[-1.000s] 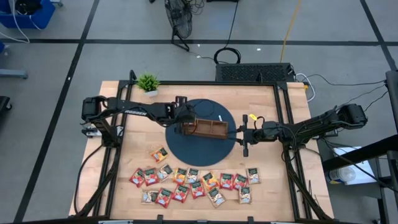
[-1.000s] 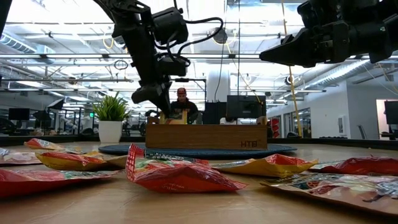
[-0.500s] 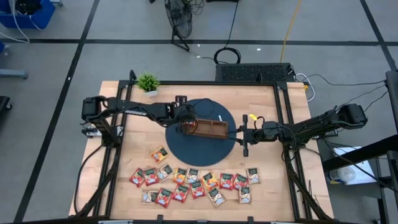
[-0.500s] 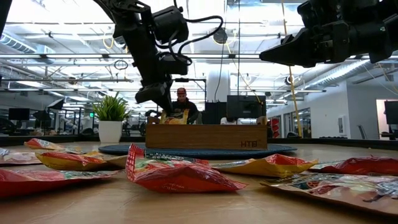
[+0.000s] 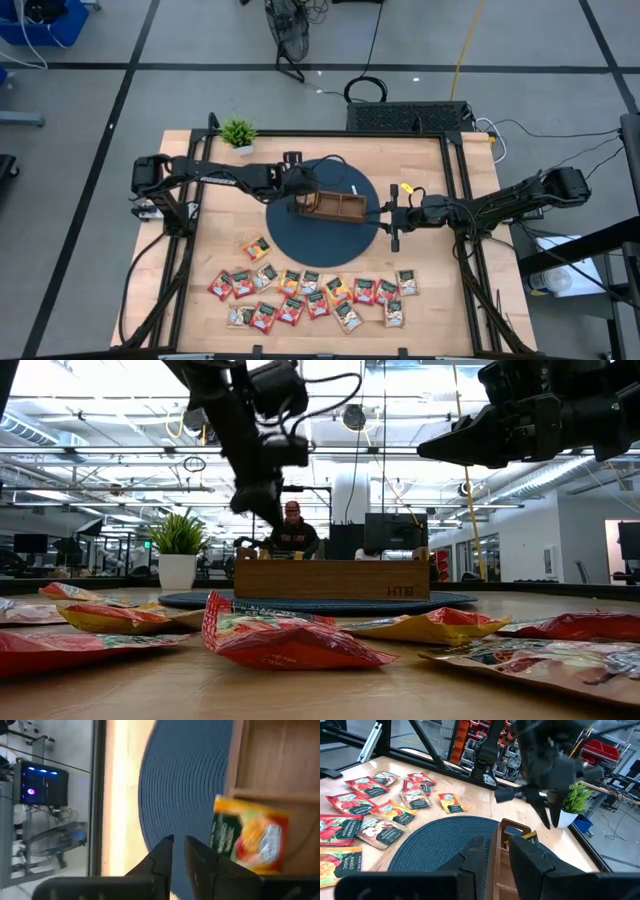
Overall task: Pick & Place Tea
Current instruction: Put the yellow tea bag into the left section of the wooden organizer
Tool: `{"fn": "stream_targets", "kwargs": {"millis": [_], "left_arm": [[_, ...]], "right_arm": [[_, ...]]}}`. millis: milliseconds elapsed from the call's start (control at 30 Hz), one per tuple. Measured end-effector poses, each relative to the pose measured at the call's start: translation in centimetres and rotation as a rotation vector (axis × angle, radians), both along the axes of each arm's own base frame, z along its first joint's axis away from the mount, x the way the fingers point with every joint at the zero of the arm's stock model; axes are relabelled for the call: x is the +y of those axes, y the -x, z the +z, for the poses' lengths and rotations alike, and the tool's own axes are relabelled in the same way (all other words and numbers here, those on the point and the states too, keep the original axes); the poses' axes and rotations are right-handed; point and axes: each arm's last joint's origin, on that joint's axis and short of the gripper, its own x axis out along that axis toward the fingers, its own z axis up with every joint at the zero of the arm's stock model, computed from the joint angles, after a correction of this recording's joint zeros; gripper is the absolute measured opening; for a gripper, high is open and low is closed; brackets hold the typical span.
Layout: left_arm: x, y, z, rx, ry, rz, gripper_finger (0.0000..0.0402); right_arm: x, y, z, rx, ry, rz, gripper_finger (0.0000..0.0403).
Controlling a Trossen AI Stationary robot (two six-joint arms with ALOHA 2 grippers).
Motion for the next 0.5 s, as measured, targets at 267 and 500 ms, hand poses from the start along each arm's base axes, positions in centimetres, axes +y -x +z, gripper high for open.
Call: {"fn": "stream_targets", "kwargs": {"millis": [267,500], "left_arm": [[-1.4,-0.6,0.2,0.147,0.273,-0.093,0.0005],[-1.9,-1.6,-1.9,0.183,0.285,-0.118,0.0003]], "right_arm": [[0.0,0.0,0.0,-0.005,0.0,0.0,0.0075],[0.0,0.0,0.1,-0.011,0.002,0.0,0.0075]]}}
